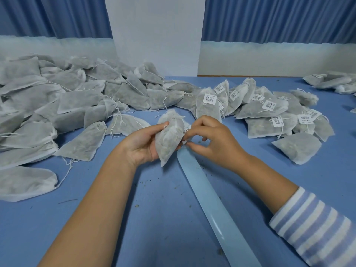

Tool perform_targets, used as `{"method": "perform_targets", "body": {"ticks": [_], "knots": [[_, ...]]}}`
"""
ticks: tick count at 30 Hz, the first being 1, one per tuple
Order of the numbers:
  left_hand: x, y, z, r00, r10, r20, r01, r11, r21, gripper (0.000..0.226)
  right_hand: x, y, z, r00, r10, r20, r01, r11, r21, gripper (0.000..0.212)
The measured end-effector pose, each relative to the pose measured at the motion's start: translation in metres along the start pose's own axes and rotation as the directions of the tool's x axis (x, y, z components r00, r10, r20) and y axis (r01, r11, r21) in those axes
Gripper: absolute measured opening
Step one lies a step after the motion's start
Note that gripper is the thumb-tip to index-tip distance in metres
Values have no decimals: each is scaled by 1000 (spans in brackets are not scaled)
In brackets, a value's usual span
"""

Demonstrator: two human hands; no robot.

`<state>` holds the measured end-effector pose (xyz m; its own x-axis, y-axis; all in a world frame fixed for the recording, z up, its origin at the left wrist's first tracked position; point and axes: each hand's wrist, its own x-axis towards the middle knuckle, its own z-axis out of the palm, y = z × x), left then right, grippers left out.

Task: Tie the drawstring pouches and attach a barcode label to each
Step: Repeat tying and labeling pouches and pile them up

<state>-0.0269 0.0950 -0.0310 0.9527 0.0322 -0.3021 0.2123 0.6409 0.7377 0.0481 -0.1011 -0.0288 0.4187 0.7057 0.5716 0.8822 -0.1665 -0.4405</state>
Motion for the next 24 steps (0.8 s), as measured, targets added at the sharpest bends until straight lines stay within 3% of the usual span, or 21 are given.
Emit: {"method": "perform_targets", "body": {"ticks": [3,9,15,19,24], "knots": [[0,1,-2,1000,-2,-29,1,1000,-30,29,0,1,0,999,32,14,-32,998,45,11],[-2,5,-3,988,-32,-150,46,994,95,17,1,2,-2,996,69,60,-79,981,176,13],[-6,6,1,973,-16,-231,49,989,138,21,3,0,-7,987,163,6,-152,905,398,19],[-11,9,5,953,75,-293,49,919,392,19,7,1,-11,946,303,-117,-190,809,556,17],[-20,15,11,929,258,-265,-1,719,695,22,10,2,-9,911,402,-94,-303,805,509,35]]}}
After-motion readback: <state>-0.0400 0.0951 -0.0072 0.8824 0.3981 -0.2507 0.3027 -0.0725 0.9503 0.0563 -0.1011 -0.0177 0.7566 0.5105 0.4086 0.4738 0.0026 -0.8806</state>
